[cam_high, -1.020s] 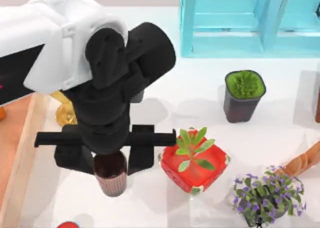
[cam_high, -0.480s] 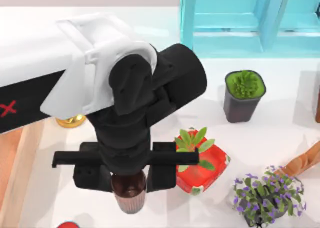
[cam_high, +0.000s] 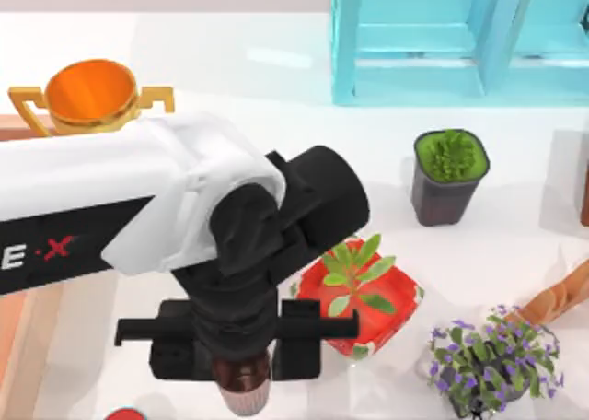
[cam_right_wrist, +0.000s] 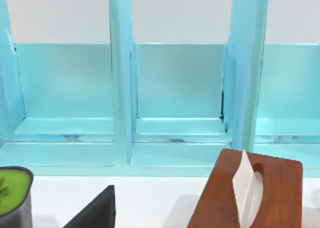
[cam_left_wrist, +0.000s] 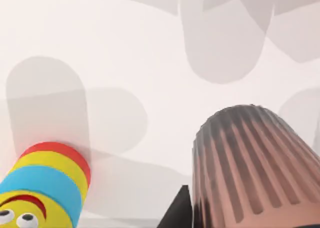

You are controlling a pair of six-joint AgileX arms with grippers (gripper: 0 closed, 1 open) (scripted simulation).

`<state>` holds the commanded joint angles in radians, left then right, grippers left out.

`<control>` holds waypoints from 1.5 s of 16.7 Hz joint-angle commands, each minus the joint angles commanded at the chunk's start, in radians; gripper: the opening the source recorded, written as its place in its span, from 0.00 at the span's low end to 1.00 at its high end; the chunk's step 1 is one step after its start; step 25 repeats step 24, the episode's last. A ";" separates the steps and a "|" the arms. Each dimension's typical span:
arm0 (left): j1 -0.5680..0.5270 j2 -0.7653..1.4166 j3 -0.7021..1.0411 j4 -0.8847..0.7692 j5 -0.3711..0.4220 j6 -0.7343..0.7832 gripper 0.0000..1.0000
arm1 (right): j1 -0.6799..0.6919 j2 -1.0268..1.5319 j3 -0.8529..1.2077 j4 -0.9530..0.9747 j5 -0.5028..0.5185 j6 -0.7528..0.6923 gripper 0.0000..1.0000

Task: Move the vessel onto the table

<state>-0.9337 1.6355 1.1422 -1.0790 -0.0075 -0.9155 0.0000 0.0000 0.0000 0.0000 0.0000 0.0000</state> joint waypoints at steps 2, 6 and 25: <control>-0.003 0.007 -0.023 0.024 0.002 0.000 0.00 | 0.000 0.000 0.000 0.000 0.000 0.000 1.00; -0.003 0.007 -0.023 0.024 0.002 0.000 0.08 | 0.000 0.000 0.000 0.000 0.000 0.000 1.00; -0.003 0.007 -0.023 0.024 0.002 0.000 1.00 | 0.000 0.000 0.000 0.000 0.000 0.000 1.00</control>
